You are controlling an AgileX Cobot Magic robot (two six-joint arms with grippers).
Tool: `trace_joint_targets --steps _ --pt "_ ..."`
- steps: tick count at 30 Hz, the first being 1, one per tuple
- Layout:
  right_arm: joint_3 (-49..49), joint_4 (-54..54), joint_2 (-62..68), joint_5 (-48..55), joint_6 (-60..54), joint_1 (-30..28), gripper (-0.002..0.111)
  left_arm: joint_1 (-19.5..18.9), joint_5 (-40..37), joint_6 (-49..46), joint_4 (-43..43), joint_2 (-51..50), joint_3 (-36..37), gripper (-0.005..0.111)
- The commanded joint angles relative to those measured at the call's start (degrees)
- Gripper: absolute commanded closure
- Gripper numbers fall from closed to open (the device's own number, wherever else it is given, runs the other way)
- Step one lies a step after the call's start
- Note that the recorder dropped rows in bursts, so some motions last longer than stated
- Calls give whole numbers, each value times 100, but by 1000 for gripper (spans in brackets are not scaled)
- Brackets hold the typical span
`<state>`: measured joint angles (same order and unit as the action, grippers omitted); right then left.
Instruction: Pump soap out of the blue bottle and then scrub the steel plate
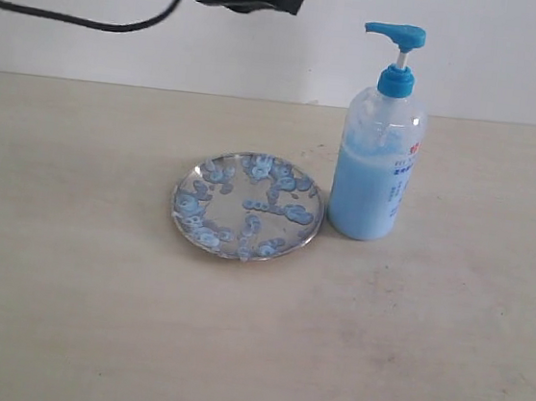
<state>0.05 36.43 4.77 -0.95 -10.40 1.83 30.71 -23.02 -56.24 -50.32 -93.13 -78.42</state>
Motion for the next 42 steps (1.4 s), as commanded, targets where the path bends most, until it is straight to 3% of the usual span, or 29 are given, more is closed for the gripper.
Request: trace_joint_targets --steps 1,3,7,10,13,16,22,25,27,31,35,39,42 --pt "-5 -24 -22 -33 -24 -12 108 620 2015 -3129 -2916 2048 2025 103" --pt "-5 -24 -22 -33 -24 -12 108 786 1897 -3973 -3521 2812 2720 103" --pt "-5 -24 -22 -33 -24 -12 108 780 1514 -4086 -3622 4038 3843 103" --pt "-5 -24 -22 -33 -24 -12 108 780 2084 -4181 -3488 4923 4408 103" --pt "-5 -24 -22 -33 -24 -12 108 780 3005 -4270 -3238 5672 4760 103" --pt "-5 -24 -22 -33 -24 -12 108 780 3643 -4976 -2716 6371 5040 103" --pt "-5 -24 -22 -33 -24 -12 108 780 3799 -6425 -2241 7470 5118 103" --pt "-5 -24 -22 -33 -24 -12 108 780 3846 -6408 -2292 7643 5118 103" --pt "-5 -24 -22 -33 -24 -12 108 731 3879 -5764 -2206 7643 5185 103" --pt "-5 -24 -22 -33 -24 -12 108 -58 3275 -1951 -1028 7475 5533 103" --pt "-5 -24 -22 -33 -24 -12 108 -1812 1944 1285 58 7331 6102 103" --pt "-5 -24 -22 -33 -24 -12 108 -3082 1028 2162 1393 7722 6587 103" --pt "-5 -24 -22 -33 -24 -12 108 -3547 589 2552 2349 8143 6699 103"
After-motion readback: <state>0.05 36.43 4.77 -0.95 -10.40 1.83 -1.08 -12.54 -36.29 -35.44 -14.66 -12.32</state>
